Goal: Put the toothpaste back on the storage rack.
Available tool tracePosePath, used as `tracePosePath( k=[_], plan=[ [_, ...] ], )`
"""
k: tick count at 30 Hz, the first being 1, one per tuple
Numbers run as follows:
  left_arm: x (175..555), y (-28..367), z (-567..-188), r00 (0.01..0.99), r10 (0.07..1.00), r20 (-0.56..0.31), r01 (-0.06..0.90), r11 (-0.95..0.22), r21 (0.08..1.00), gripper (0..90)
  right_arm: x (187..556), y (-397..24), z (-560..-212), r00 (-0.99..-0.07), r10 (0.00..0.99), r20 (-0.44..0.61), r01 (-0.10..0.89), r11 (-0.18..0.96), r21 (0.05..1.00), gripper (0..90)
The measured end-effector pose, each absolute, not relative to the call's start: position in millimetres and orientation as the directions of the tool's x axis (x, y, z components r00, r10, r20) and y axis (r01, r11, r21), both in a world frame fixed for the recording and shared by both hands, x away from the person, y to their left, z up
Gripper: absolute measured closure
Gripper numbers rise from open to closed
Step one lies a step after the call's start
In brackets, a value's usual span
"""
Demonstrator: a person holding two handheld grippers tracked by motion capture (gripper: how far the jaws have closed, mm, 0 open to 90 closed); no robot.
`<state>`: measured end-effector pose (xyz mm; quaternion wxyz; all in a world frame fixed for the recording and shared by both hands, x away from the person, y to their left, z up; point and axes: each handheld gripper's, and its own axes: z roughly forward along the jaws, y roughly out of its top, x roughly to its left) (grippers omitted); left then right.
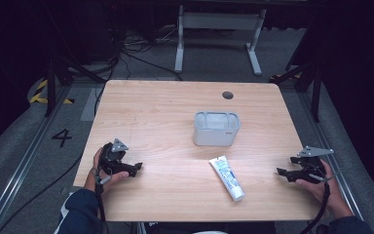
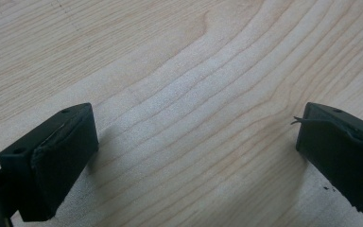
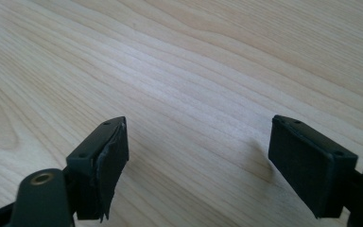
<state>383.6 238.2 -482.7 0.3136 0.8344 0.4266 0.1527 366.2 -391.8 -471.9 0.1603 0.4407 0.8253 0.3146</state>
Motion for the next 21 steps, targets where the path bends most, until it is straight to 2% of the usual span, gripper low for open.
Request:
tracePosePath(
  k=[11,21],
  plan=[
    [383.6,238.2,-482.7,0.589,0.808,-0.013,0.616,-0.439,0.654,0.2,358.1,-368.5,-453.8,-0.588,0.806,0.077,0.619,0.386,0.684,21.9],
    [383.6,238.3,-482.6,0.59,0.807,-0.01,0.615,-0.441,0.653,0.3,352.7,-325.9,-437.5,-0.64,0.768,0.033,0.589,0.462,0.664,27.1]
  ],
)
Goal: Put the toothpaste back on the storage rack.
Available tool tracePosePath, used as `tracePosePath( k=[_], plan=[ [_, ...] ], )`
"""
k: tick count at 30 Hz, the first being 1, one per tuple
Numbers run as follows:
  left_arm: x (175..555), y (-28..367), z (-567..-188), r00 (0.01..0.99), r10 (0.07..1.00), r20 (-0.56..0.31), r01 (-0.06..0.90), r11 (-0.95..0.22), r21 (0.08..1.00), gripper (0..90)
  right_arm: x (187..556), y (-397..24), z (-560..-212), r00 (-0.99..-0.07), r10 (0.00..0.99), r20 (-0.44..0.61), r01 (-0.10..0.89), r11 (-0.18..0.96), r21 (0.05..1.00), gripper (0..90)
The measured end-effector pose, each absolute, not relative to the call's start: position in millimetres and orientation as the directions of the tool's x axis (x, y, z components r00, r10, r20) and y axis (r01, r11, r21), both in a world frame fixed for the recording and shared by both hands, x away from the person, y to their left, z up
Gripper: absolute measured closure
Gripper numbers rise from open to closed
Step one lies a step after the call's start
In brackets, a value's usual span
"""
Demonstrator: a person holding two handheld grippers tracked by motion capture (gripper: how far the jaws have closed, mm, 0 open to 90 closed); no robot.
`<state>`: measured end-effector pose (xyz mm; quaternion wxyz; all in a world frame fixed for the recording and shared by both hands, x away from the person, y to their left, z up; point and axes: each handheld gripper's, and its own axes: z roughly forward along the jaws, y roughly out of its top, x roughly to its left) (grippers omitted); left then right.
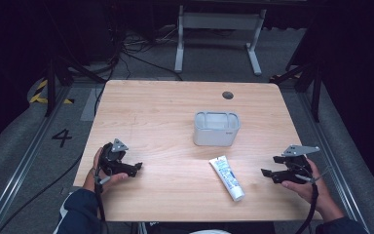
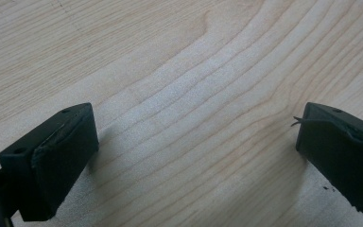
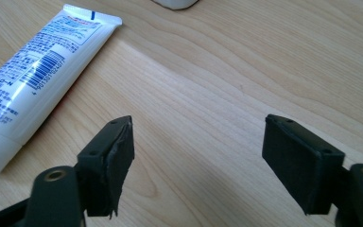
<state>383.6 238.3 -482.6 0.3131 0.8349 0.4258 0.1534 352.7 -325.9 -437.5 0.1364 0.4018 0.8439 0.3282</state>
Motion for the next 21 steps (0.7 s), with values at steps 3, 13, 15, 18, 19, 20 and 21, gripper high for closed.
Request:
tracePosePath(
  k=[3,13,15,18,19,20,21],
  plan=[
    [383.6,238.3,-482.6,0.59,0.807,-0.011,0.615,-0.441,0.654,0.3,352.4,-313.6,-433.5,-0.656,0.754,0.044,0.586,0.472,0.659,27.1],
    [383.1,237.8,-483.1,0.584,0.812,-0.011,0.615,-0.434,0.658,0.3,344.6,-274.6,-419.3,-0.7,0.714,0.033,0.543,0.502,0.673,27.2],
    [383.1,237.7,-483.1,0.584,0.812,-0.011,0.615,-0.434,0.658,0.3,342.4,-266.5,-417.5,-0.716,0.697,0.033,0.531,0.513,0.674,27.1],
    [383.1,237.7,-483.1,0.584,0.812,-0.011,0.615,-0.433,0.658,0.3,340.9,-255.4,-416.5,-0.732,0.68,0.041,0.527,0.527,0.667,27.5],
    [383.1,237.8,-483.1,0.584,0.812,-0.011,0.615,-0.434,0.658,0.3,340.9,-251.5,-416.6,-0.738,0.674,0.036,0.521,0.534,0.666,27.5],
    [383.1,237.8,-483.1,0.584,0.811,-0.012,0.616,-0.434,0.658,0.3,340.9,-247.3,-416.8,-0.742,0.669,0.044,0.523,0.536,0.663,27.6],
    [383.1,237.7,-483.1,0.584,0.812,-0.011,0.615,-0.433,0.658,0.3,340.9,-242.9,-417.1,-0.748,0.662,0.049,0.523,0.542,0.658,27.7]
  ],
)
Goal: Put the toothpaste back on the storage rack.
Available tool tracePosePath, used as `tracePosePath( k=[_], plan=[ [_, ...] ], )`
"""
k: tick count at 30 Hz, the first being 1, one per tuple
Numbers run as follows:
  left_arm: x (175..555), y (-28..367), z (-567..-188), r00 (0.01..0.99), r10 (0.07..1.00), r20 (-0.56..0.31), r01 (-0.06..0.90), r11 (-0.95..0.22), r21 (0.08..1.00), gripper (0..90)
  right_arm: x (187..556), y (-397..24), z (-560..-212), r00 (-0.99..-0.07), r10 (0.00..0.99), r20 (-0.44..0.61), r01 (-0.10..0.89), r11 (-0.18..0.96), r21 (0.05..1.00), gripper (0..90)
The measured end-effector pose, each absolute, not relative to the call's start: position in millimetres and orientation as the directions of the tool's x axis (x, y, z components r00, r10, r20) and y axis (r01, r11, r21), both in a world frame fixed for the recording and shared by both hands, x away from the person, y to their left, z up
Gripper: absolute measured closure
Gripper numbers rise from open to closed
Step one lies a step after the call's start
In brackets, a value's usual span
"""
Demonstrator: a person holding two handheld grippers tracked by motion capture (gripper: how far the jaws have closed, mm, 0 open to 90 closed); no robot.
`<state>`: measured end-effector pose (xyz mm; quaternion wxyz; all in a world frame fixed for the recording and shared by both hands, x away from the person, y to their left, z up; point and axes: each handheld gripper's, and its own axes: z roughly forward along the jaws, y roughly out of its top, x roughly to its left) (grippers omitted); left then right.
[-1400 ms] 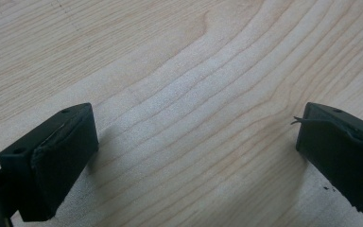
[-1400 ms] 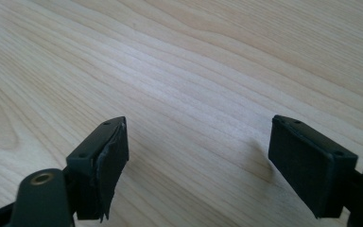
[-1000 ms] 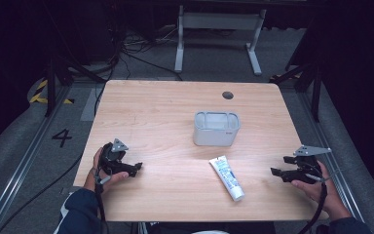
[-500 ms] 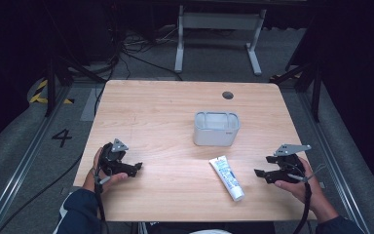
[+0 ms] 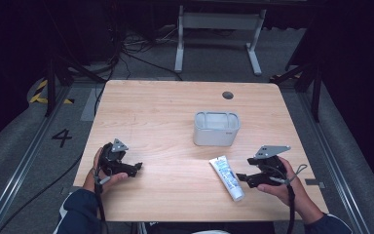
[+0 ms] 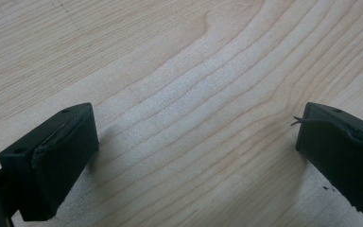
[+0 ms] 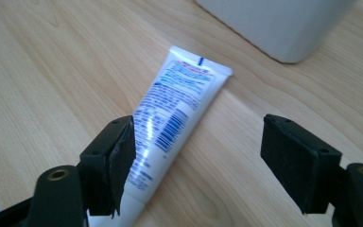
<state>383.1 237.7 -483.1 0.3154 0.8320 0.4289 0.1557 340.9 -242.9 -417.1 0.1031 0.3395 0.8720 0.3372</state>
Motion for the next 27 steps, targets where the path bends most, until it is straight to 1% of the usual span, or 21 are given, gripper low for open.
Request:
tracePosePath(
  k=[7,12,18,22,26,27],
  plan=[
    [382.7,237.7,-483.1,0.583,0.813,-0.011,0.615,-0.432,0.659,0.5,345.6,-214.8,-423.7,-0.772,0.634,0.044,0.512,0.58,0.633,29.0],
    [382.7,237.7,-483.1,0.583,0.813,-0.011,0.615,-0.432,0.659,0.5,351.2,-198.6,-429.7,-0.766,0.642,0.029,0.519,0.591,0.618,30.2],
    [383.0,238.2,-483.5,0.586,0.81,0.001,0.603,-0.437,0.668,0.5,357.9,-191.7,-435.8,-0.773,0.634,0.035,0.525,0.607,0.596,30.6],
    [381.7,238.5,-483.3,0.587,0.81,-0.001,0.606,-0.438,0.664,0.5,363.6,-192.5,-441.7,-0.765,0.643,0.049,0.548,0.608,0.574,34.1],
    [380.6,237.9,-483.5,0.581,0.814,-0.013,0.614,-0.428,0.663,0.5,368.8,-196.0,-447.8,-0.755,0.647,0.106,0.586,0.593,0.552,34.6],
    [380.7,238.0,-483.5,0.582,0.813,-0.011,0.613,-0.429,0.663,0.5,369.0,-195.1,-449.0,-0.758,0.644,0.106,0.587,0.601,0.542,33.9]
  ],
)
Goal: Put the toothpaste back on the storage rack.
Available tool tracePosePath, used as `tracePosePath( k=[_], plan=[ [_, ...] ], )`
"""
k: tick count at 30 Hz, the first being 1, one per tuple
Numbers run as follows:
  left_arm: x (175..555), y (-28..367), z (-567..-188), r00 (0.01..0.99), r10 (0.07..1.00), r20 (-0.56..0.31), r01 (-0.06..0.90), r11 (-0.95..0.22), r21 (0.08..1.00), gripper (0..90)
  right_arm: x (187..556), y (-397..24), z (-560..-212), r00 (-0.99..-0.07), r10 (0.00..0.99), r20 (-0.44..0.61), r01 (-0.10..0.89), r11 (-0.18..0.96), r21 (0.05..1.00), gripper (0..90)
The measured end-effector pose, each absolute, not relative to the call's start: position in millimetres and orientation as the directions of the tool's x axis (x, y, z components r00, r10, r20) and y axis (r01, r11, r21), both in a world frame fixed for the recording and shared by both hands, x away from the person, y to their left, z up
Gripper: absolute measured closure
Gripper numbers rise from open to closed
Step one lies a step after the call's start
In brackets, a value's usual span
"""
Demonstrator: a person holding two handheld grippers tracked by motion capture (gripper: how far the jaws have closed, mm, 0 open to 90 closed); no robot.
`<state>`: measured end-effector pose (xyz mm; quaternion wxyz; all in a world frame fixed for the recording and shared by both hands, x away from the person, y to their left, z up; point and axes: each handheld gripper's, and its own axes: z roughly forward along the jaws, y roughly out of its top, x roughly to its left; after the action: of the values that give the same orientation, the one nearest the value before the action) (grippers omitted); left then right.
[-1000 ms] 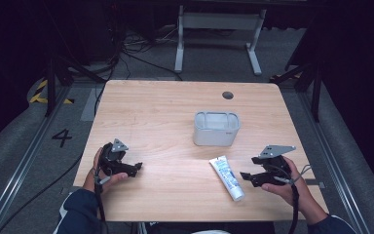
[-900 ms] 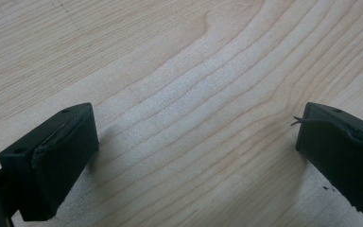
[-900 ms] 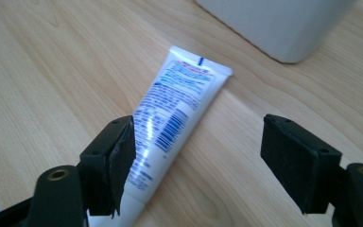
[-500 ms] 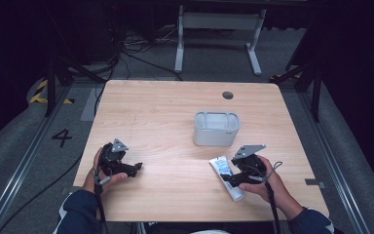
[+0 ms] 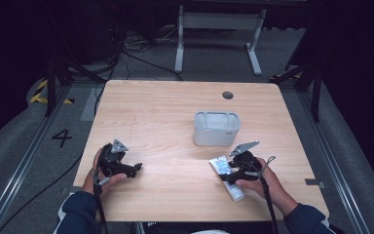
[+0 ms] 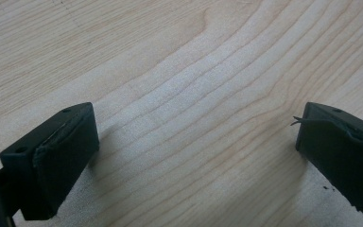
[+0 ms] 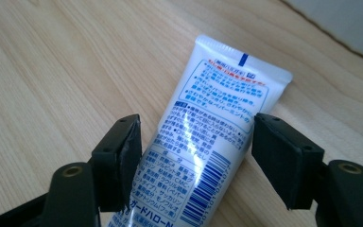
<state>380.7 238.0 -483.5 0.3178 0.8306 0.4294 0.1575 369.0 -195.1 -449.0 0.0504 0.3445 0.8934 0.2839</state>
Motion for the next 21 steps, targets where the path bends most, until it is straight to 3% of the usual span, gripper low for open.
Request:
tracePosePath(
  k=[15,21],
  plan=[
    [380.7,238.0,-483.5,0.582,0.813,-0.012,0.613,-0.429,0.663,0.5,377.1,-178.2,-456.4,-0.777,0.629,0.033,0.569,0.679,0.463,30.9],
    [380.7,238.0,-483.5,0.582,0.813,-0.012,0.614,-0.429,0.663,0.5,375.0,-171.0,-454.6,-0.797,0.603,0.001,0.537,0.709,0.456,42.3]
  ],
)
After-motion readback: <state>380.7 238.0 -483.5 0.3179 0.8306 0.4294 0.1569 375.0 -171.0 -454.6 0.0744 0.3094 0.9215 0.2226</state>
